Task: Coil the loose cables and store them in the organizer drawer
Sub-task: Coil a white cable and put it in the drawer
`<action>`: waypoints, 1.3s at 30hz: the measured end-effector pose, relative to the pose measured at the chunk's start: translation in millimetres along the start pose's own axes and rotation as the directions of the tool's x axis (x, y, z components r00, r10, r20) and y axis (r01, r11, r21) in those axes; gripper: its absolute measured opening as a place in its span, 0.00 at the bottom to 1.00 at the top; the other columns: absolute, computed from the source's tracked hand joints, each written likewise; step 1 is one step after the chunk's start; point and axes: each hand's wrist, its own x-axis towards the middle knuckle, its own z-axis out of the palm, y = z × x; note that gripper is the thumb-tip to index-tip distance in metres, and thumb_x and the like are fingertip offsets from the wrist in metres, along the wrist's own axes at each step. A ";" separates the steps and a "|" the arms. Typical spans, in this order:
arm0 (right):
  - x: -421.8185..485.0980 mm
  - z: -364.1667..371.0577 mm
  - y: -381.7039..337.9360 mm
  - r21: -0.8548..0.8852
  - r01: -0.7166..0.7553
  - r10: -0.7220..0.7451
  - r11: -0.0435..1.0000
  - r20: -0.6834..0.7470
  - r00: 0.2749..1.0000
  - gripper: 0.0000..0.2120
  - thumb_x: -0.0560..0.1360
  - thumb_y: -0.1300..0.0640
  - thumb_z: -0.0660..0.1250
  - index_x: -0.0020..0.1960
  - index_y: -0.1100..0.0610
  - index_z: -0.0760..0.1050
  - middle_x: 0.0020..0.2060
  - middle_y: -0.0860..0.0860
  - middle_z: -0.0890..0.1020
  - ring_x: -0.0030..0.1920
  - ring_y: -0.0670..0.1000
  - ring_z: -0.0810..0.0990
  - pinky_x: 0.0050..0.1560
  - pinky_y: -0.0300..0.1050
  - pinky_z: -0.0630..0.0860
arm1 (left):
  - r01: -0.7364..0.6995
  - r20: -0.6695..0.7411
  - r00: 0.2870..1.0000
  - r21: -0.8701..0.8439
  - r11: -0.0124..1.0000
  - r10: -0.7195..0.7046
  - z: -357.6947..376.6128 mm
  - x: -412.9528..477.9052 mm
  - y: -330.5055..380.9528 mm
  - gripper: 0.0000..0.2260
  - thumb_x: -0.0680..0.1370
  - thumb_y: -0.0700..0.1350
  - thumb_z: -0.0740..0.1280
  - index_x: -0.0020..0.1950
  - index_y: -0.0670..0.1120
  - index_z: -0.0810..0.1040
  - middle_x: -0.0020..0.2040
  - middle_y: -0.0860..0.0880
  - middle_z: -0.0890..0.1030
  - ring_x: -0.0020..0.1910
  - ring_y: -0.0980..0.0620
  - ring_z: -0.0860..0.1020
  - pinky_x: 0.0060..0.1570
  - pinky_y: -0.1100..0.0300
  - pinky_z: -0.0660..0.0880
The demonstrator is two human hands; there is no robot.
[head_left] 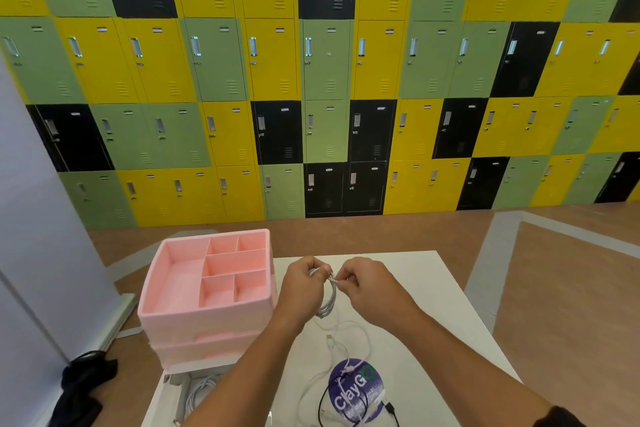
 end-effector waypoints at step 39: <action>8.8 8.2 6.3 0.514 -0.187 0.142 0.837 0.127 0.982 0.10 0.72 0.65 0.68 0.50 0.55 0.82 0.36 0.56 0.83 0.36 0.52 0.79 0.40 0.51 0.79 | -0.242 0.071 0.963 -0.183 0.953 0.258 -4.2 0.3 1.5 0.07 0.81 0.42 0.67 0.54 0.51 0.84 0.45 0.53 0.84 0.40 0.58 0.80 0.37 0.64 0.76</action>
